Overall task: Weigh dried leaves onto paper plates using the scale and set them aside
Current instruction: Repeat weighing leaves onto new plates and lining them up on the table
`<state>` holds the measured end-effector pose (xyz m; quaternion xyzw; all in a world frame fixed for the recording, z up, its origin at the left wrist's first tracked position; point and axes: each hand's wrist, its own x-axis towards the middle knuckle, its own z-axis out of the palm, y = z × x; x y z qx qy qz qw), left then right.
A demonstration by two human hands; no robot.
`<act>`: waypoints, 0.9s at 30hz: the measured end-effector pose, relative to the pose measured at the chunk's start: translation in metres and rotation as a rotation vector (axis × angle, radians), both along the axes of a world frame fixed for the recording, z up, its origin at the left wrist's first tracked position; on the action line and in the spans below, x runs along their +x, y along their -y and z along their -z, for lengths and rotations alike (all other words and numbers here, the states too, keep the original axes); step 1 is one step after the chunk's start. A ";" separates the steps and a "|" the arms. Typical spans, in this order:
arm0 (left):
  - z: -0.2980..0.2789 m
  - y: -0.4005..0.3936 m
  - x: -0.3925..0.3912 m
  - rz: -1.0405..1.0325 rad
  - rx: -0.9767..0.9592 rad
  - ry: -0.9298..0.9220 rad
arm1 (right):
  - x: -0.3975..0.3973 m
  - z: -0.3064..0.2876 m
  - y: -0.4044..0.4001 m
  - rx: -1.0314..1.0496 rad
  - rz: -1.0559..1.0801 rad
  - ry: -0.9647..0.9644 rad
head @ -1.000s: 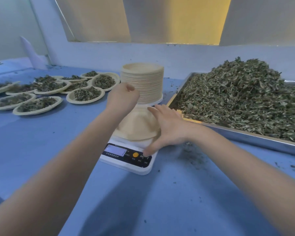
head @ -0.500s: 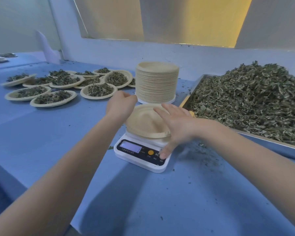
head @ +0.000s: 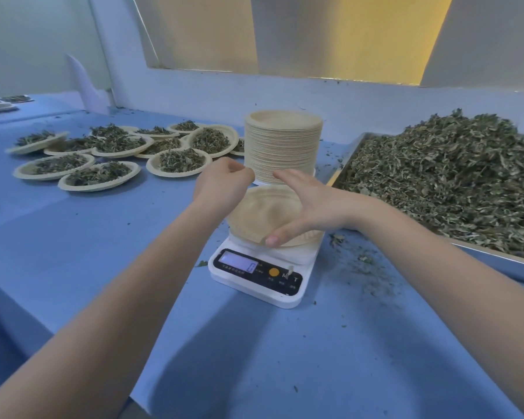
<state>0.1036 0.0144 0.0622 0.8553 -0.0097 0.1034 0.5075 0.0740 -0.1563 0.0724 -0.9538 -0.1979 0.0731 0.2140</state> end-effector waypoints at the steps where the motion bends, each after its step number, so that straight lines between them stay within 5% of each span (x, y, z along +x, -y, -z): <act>1: 0.000 0.002 -0.001 0.010 0.000 0.007 | 0.001 0.001 0.001 0.032 0.003 -0.009; 11: -0.018 0.107 -0.004 0.182 0.078 0.179 | 0.001 0.003 0.072 0.388 0.312 0.120; 18: 0.001 0.221 0.002 0.434 0.350 0.023 | -0.001 0.002 0.155 -0.194 0.510 0.174; 23: 0.013 0.261 0.028 0.382 0.576 -0.196 | 0.014 0.012 0.193 -0.297 0.610 0.073; 27: 0.020 0.268 0.052 0.352 0.565 -0.305 | 0.032 0.023 0.216 -0.262 0.655 -0.023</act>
